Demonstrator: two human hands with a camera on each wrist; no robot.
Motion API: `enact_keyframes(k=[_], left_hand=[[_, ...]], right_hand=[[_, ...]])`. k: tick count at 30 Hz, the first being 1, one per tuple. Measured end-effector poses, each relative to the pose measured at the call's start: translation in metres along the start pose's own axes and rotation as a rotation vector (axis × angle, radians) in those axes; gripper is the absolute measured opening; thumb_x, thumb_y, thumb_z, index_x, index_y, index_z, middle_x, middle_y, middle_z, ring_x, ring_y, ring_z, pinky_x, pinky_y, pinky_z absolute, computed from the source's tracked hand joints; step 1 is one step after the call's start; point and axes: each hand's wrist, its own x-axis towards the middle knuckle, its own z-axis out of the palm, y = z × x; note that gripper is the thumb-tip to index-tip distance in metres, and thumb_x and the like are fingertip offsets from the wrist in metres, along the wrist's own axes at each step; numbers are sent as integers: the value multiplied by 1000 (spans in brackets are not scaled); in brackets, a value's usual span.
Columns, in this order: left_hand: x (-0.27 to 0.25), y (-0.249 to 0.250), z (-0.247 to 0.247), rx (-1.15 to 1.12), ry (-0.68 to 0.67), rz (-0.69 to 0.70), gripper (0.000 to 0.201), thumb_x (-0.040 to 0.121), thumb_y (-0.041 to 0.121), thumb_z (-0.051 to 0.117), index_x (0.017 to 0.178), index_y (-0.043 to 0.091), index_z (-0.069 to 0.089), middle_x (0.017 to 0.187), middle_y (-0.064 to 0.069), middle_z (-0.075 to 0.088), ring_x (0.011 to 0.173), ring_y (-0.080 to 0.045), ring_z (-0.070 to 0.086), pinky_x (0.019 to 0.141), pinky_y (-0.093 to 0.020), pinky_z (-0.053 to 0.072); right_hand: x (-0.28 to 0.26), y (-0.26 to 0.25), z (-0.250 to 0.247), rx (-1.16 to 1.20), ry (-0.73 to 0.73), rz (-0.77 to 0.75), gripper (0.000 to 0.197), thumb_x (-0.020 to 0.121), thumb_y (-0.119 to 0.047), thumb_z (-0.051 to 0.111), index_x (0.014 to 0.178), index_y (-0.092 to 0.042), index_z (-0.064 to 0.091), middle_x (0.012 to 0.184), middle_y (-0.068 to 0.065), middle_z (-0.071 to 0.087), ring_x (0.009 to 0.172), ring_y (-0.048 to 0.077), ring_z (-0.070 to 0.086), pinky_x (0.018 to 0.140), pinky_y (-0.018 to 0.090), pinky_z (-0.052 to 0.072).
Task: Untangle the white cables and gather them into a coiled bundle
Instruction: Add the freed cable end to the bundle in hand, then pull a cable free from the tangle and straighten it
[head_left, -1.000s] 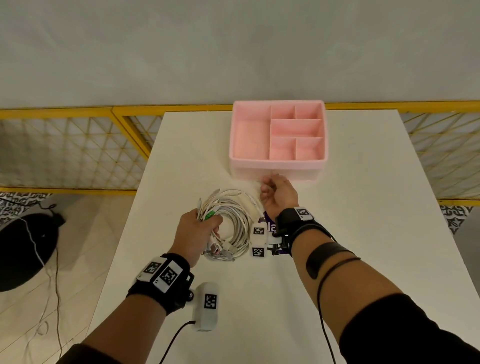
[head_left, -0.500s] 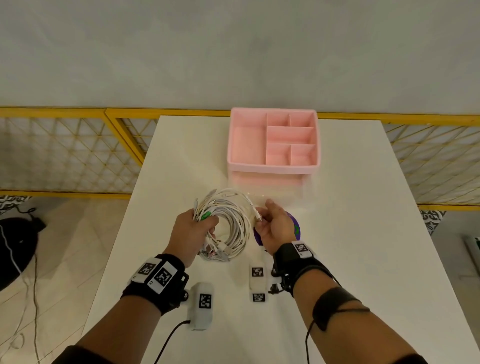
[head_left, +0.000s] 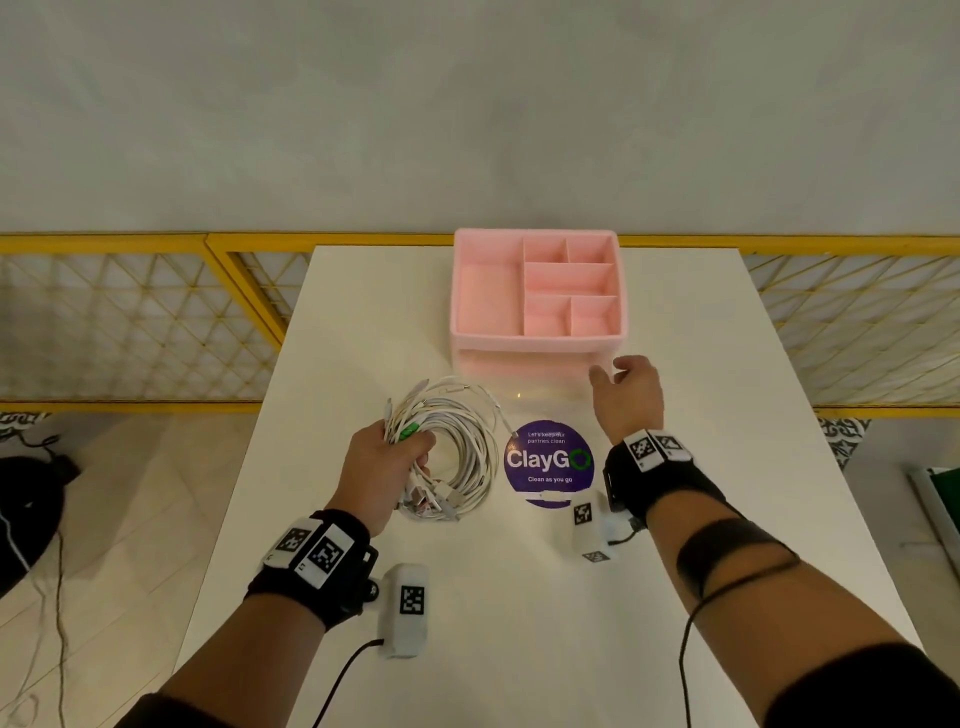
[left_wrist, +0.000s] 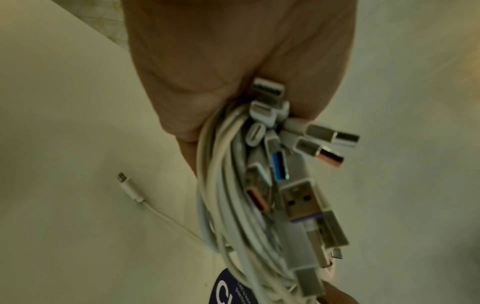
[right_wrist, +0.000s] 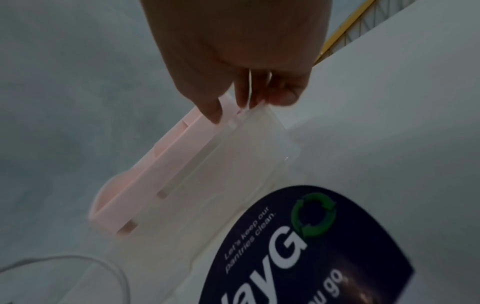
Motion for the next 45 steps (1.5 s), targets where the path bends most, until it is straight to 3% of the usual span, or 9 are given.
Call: enact_keyframes(k=[4,12,18,21,25,28,35,41,45], left_hand=[[-3,6,5,-15,7,-4,23,65,23,74,78,5,66,61,-7,58,60,-22,52,67,-39,45],[-8,16,12,-17,-19,7,8,84,6,72,78,6,65,60,-5,57,57,-19,53,65,-35,44],[-13,29,25,-26,-58,-26,9,87,4,69,80,6,63,60,-5,54,56,-20,49,57,-31,41],[-11,40,31,-32,-107,-52,6,88,5,68,86,4,63,62,-6,55,55,-20,50,55,-29,40],[-4,58,47,75,-187,-87,8,86,6,69,83,2,64,64,-9,54,52,-21,50,48,-26,40],[4,70,65,85,-282,-182,15,87,4,68,74,5,62,62,-8,55,45,-17,50,43,-22,41],[28,70,95,-40,-459,-493,15,91,6,64,77,8,62,59,-2,54,48,-16,56,53,-29,54],[50,60,113,-89,-480,-543,17,87,12,70,101,3,68,82,-7,66,78,-26,64,88,-42,56],[59,57,119,-117,-425,-526,31,94,19,61,118,0,66,106,-20,74,89,-32,72,79,-42,61]], right_hand=[[0,5,3,-176,-104,-22,23,99,-17,44,108,-5,62,108,15,68,87,29,58,75,33,45],[-25,30,-14,-258,-111,-143,24,96,-11,47,73,-6,54,71,8,58,63,25,52,49,25,30],[-34,33,-15,-224,-118,-179,33,95,-8,47,63,-13,41,64,4,49,56,18,43,48,25,27],[-33,34,-18,-223,-166,-159,25,98,-15,48,76,-7,56,77,10,59,71,28,55,59,28,39],[-38,13,-30,-68,-2,-218,41,101,-38,46,127,-10,62,122,12,58,112,31,54,96,42,47],[-44,-23,-43,253,-124,-310,44,100,-47,50,135,-21,55,121,-3,59,104,14,60,81,25,50],[-32,-48,-41,332,-802,23,42,91,-46,66,127,-25,61,112,7,73,96,28,73,73,41,60],[-14,-41,-31,435,-774,218,22,93,-16,60,108,0,66,79,12,72,65,22,68,63,32,55],[-5,-38,-22,448,-689,311,23,94,-11,59,108,5,66,82,17,70,65,25,68,67,38,59]])
